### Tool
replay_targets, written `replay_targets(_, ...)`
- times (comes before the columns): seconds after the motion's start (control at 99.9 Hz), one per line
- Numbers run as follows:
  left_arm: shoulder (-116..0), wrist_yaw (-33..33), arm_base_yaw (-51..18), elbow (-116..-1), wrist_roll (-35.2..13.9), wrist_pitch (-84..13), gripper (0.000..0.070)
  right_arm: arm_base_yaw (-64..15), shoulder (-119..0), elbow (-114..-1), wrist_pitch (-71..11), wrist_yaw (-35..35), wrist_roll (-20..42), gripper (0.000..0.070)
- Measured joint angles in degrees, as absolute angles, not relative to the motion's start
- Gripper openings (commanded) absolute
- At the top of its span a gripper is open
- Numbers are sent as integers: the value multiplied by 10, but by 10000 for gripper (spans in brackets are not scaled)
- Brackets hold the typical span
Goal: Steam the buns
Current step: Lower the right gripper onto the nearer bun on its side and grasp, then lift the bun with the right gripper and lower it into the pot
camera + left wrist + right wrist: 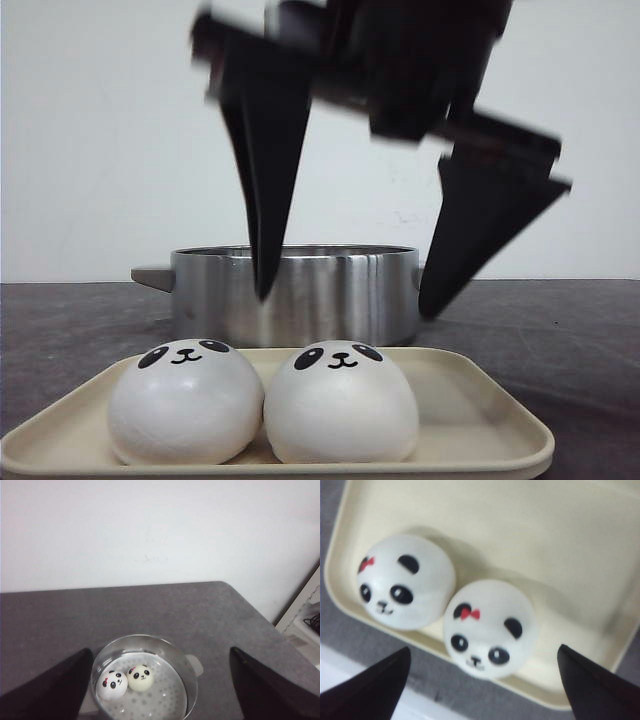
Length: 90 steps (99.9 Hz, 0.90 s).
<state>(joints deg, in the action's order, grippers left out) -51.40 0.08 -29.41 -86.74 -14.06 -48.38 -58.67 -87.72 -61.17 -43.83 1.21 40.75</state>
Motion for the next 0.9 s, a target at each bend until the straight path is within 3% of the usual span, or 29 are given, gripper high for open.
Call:
replay_targets(0.31, -517, 1, -294, -867, -141, -494, 512, -565, -933, -612, -427, 34, 405, 531)
replay_targets(0.37, -517, 1, -294, -867, -141, -495, 512, -562, -939, -612, -425, 38, 404, 503)
replay_targets(0.48, -517, 1, -294, -867, -141, -500, 512, -559, -948, -612, -418, 55, 403, 332)
replay_targets(0.52, -517, 1, -294, -867, -141, -503, 512, -558, -951, -612, -419, 63, 403, 199)
replay_targets(0.56, -517, 1, -294, -867, -141, -505, 512, -558, -953, -612, -417, 72, 401, 7)
replay_targets(0.57, -517, 1, -294, -867, -141, -505, 512, -557, -953, -612, -417, 73, 399, 0)
replay_targets(0.901, -517, 1, -294, -867, -141, -506, 512, -558, -903, -665, -436, 53, 359, 9)
